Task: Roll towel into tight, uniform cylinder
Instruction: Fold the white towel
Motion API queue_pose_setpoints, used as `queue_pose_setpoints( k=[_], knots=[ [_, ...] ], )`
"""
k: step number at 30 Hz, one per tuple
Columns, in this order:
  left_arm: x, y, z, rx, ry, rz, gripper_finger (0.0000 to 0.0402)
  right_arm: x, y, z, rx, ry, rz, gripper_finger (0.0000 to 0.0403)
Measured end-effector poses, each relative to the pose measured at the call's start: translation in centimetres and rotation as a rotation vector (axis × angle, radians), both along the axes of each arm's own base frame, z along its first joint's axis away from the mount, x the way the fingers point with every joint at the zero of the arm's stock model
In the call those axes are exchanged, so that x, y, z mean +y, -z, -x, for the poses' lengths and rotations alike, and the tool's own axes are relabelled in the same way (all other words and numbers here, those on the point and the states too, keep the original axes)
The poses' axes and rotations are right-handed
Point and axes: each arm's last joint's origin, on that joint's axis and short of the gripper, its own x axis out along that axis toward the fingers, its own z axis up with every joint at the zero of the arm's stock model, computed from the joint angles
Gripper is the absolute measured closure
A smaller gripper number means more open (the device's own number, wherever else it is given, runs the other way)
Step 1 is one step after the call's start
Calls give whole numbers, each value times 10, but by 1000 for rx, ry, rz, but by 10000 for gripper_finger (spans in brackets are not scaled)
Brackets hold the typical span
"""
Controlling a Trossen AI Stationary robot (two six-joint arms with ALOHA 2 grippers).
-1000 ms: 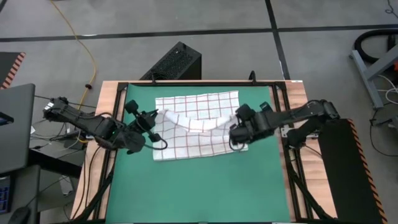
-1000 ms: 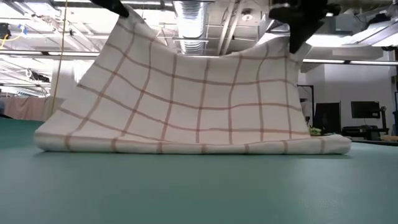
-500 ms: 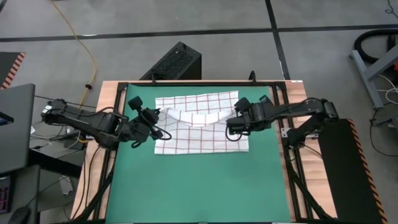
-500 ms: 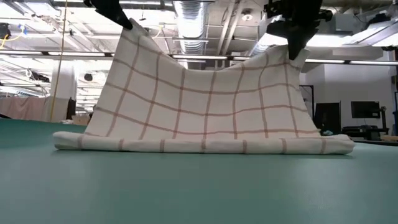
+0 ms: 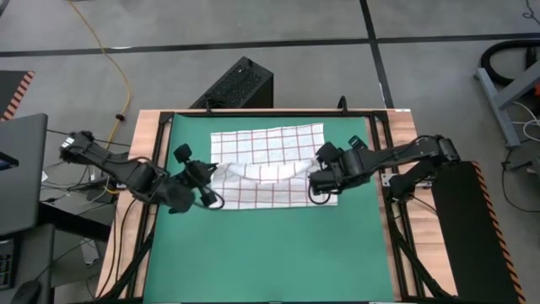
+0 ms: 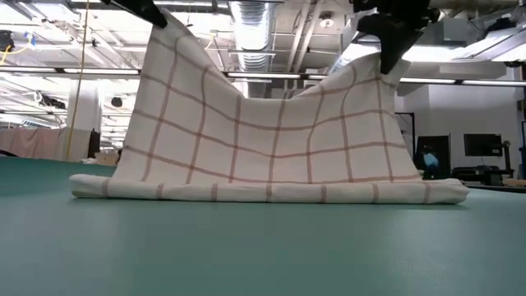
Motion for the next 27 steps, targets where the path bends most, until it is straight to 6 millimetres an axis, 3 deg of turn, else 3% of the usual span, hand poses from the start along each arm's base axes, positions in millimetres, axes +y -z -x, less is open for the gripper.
queue_pose_setpoints(
  k=[14, 20, 27],
  knots=[
    [-28, -17, 14, -140, 39, 5, 401, 3, 0, 0, -8, -6, 1, 395],
    [-24, -9, 18, -116, -15, 31, 401, 3, 0, 1, -10, -2, 1, 395],
    [-15, 11, 13, 7, -130, -58, 401, -6, 0, -2, -35, 36, 12, 395]
  ],
)
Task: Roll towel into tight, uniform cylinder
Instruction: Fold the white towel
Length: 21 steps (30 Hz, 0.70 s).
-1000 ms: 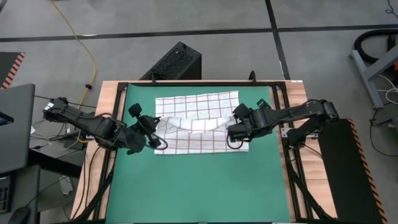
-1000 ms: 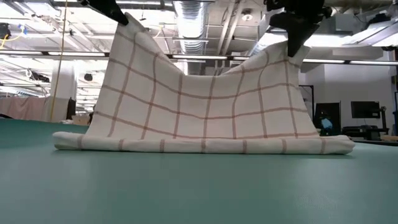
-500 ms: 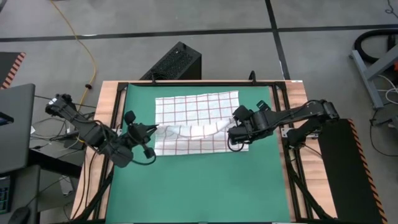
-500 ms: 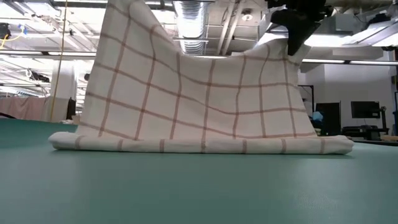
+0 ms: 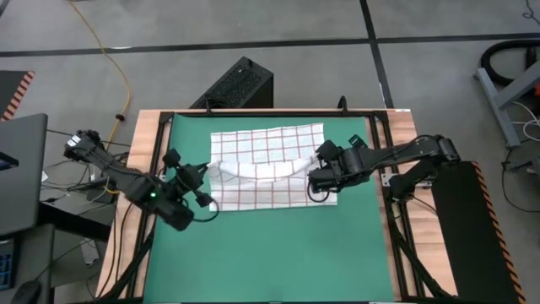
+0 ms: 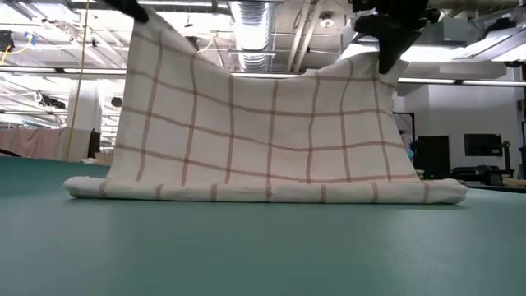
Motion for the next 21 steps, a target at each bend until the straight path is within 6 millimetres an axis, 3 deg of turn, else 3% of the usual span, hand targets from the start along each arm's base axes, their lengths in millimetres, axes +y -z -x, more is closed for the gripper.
queue_pose_setpoints(
  k=[3, 13, 21],
  knots=[
    [6, 10, -7, 70, -60, -16, 401, -7, 6, -4, -8, 8, 2, 395],
    [24, 36, -30, 275, -186, -63, 401, -35, 53, 0, 90, 87, 9, 395],
    [39, 64, -30, 356, -273, -65, 401, -50, 71, -7, 91, 29, 8, 395]
  ],
)
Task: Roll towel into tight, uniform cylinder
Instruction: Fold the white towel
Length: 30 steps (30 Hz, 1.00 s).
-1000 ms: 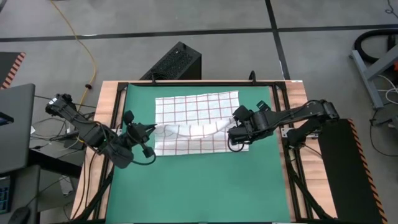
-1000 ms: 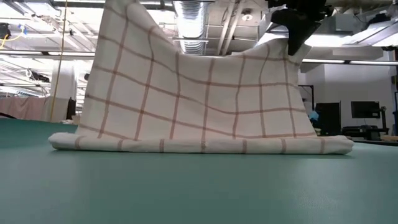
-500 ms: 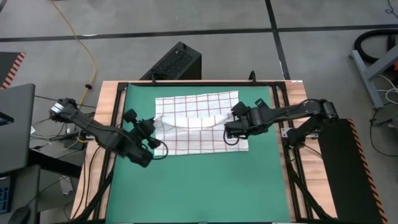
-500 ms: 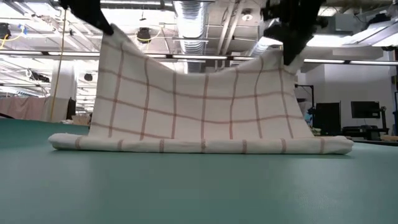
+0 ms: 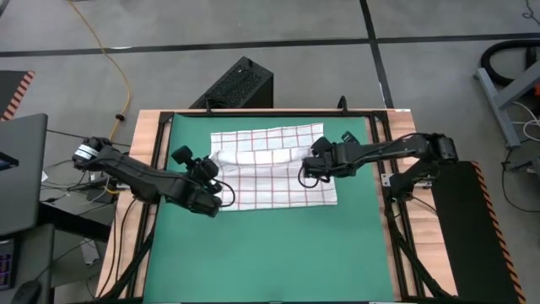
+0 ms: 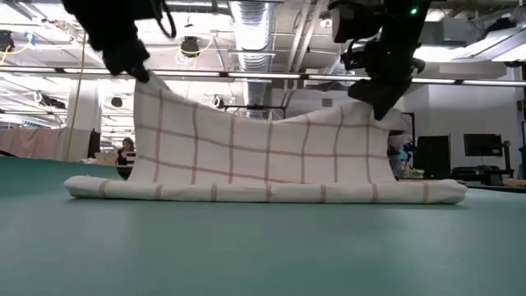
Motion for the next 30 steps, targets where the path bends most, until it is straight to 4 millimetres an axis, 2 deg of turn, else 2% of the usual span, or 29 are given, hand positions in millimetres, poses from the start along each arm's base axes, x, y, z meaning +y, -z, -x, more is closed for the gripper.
queue_pose_setpoints(
  k=[9, 16, 20, 30],
  knots=[
    [14, 23, 7, 45, -65, -14, 401, -15, 0, -1, 29, -4, 2, 395],
    [16, 20, 13, 125, -70, -22, 401, -21, 0, -7, -3, -38, -6, 395],
    [15, 14, 11, 155, -49, -35, 401, -24, 0, -6, 6, -28, -2, 395],
    [20, 14, 11, 205, -50, -30, 401, -38, 0, -3, 42, -14, -1, 395]
  ],
)
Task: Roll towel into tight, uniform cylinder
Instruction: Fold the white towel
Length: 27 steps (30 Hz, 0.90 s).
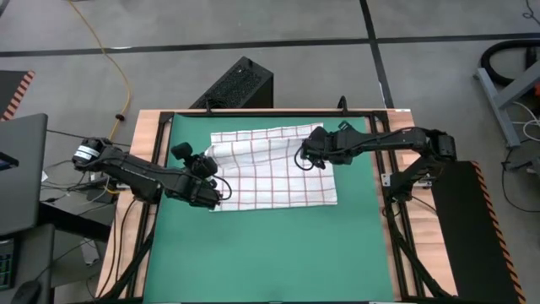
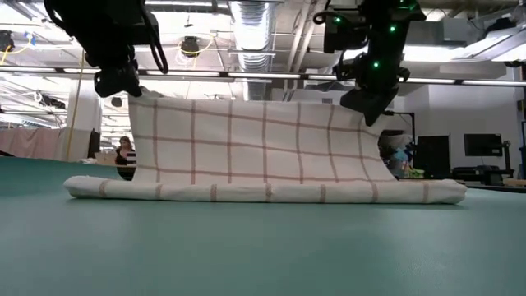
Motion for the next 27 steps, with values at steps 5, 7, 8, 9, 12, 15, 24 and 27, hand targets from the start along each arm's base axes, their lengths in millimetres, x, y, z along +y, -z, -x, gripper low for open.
queue_pose_setpoints(
  k=[5, 7, 8, 9, 12, 15, 24, 27],
  knots=[
    [9, -1, 1, 26, -39, -9, 401, -6, 0, -1, 1, -7, 3, 395],
    [13, -1, 2, 43, -60, -12, 401, -9, -1, -2, -3, -16, 1, 395],
    [15, -1, 2, 47, -66, -12, 401, -10, -1, -2, -4, -18, 1, 395],
    [15, -1, 2, 49, -70, -12, 401, -10, -1, -3, -7, -18, 2, 395],
    [16, -1, 2, 65, -65, -11, 401, -13, -1, -2, -4, -11, 0, 395],
    [16, -1, 2, 70, -61, -13, 401, -15, -1, -1, -3, -4, 0, 395],
    [11, -1, 0, 97, -35, 75, 402, -16, -1, 0, 3, 2, -3, 395],
    [7, -10, -2, 102, -20, 98, 402, -16, -1, 0, 3, 2, -4, 395]
  ],
)
